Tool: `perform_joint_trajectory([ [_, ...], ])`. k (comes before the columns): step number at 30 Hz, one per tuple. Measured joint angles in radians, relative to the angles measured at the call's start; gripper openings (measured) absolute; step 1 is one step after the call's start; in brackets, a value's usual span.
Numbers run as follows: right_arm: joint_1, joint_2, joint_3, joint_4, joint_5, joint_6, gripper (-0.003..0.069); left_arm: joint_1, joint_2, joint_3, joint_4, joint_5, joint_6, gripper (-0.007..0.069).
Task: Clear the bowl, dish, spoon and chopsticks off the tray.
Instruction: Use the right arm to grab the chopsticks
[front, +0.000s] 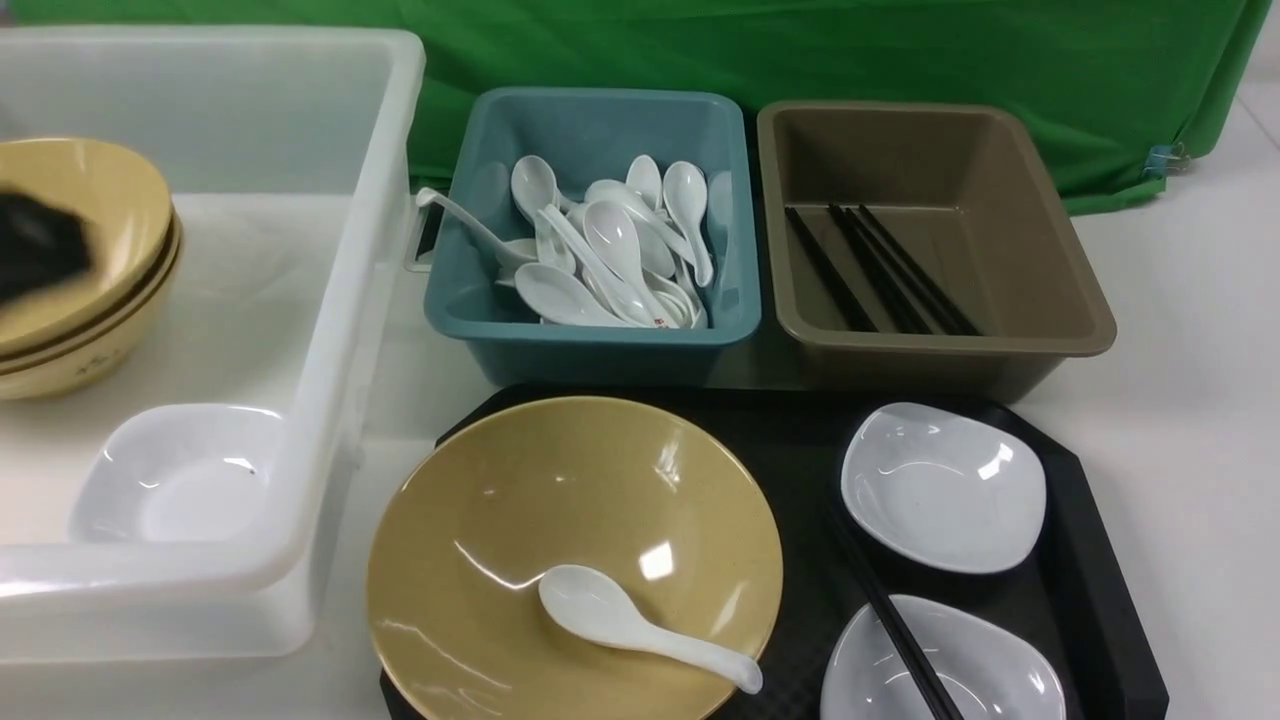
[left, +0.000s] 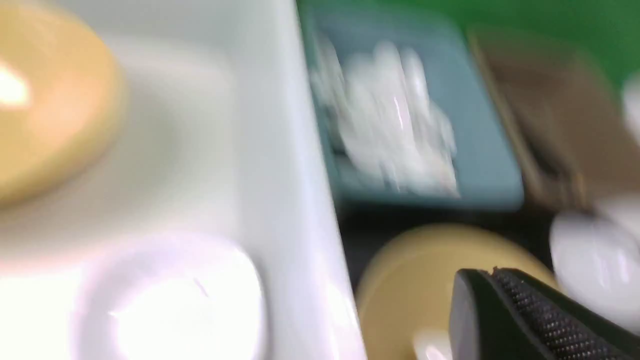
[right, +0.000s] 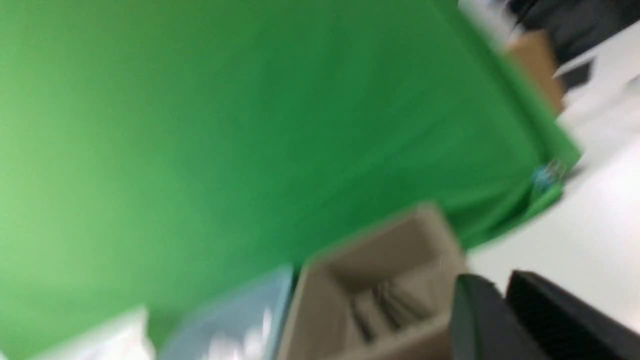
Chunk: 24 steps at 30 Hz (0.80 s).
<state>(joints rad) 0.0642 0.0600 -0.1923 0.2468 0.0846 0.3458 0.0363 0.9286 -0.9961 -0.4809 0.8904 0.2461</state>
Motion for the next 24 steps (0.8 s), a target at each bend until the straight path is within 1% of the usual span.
perform_joint_trajectory([
  [1, 0.041, 0.061, -0.068, -0.011, 0.117, -0.039, 0.0019, -0.008, 0.06, 0.001, -0.063, 0.038, 0.102, 0.0012],
  [2, 0.048, 0.073, -0.095, -0.013, 0.156, -0.053, 0.0017, -0.013, 0.077, 0.001, -0.095, 0.046, 0.127, 0.0008],
  [3, 0.084, 0.144, -0.163, -0.021, 0.257, -0.084, 0.0008, -0.03, 0.116, 0.001, -0.14, 0.06, 0.181, 0.0],
  [5, 0.152, 0.315, -0.279, -0.039, 0.435, -0.136, 0.0002, -0.082, 0.169, 0.001, -0.183, 0.065, 0.238, -0.0008],
  [6, 0.189, 0.41, -0.337, -0.043, 0.528, -0.165, 0.0, -0.122, 0.189, 0.001, -0.193, 0.065, 0.249, -0.0009],
  [7, 0.247, 0.544, -0.408, -0.049, 0.637, -0.204, -0.0001, -0.184, 0.207, 0.001, -0.188, 0.065, 0.255, -0.001],
  [8, 0.247, 0.563, -0.417, -0.05, 0.651, -0.209, -0.0001, -0.194, 0.21, 0.001, -0.181, 0.065, 0.255, -0.001],
  [10, 0.345, 0.804, -0.525, -0.055, 0.773, -0.286, -0.0001, -0.331, 0.223, 0.001, -0.092, 0.066, 0.206, -0.001],
  [11, 0.37, 0.866, -0.557, -0.056, 0.789, -0.311, 0.0003, -0.369, 0.224, 0.001, -0.049, 0.068, 0.192, -0.001],
  [12, 0.376, 0.881, -0.557, -0.056, 0.792, -0.311, 0.0003, -0.369, 0.224, 0.001, -0.049, 0.069, 0.187, -0.001],
  [13, 0.414, 0.969, -0.596, -0.057, 0.807, -0.339, 0.002, -0.442, 0.225, 0.001, 0.011, 0.075, 0.145, -0.001],
  [15, 0.483, 1.115, -0.644, -0.069, 0.811, -0.358, 0.0072, -0.529, 0.225, 0.001, 0.077, 0.075, 0.109, -0.001],
  [17, 0.525, 1.219, -0.674, -0.093, 0.811, -0.355, 0.0151, -0.583, 0.225, 0.001, 0.103, 0.077, 0.11, -0.001],
  [18, 0.544, 1.259, -0.684, -0.104, 0.811, -0.346, 0.0195, -0.611, 0.225, 0.001, 0.109, 0.077, 0.126, -0.001],
  [21, 0.568, 1.38, -0.7, -0.127, 0.796, -0.317, 0.0365, -0.674, 0.225, 0.001, 0.116, 0.077, 0.188, -0.001],
  [22, 0.568, 1.39, -0.7, -0.13, 0.795, -0.315, 0.0372, -0.68, 0.225, 0.001, 0.116, 0.077, 0.195, -0.001],
  [24, 0.571, 1.437, -0.7, -0.139, 0.761, -0.307, 0.0422, -0.708, 0.226, 0.001, 0.115, 0.065, 0.233, -0.0009],
])
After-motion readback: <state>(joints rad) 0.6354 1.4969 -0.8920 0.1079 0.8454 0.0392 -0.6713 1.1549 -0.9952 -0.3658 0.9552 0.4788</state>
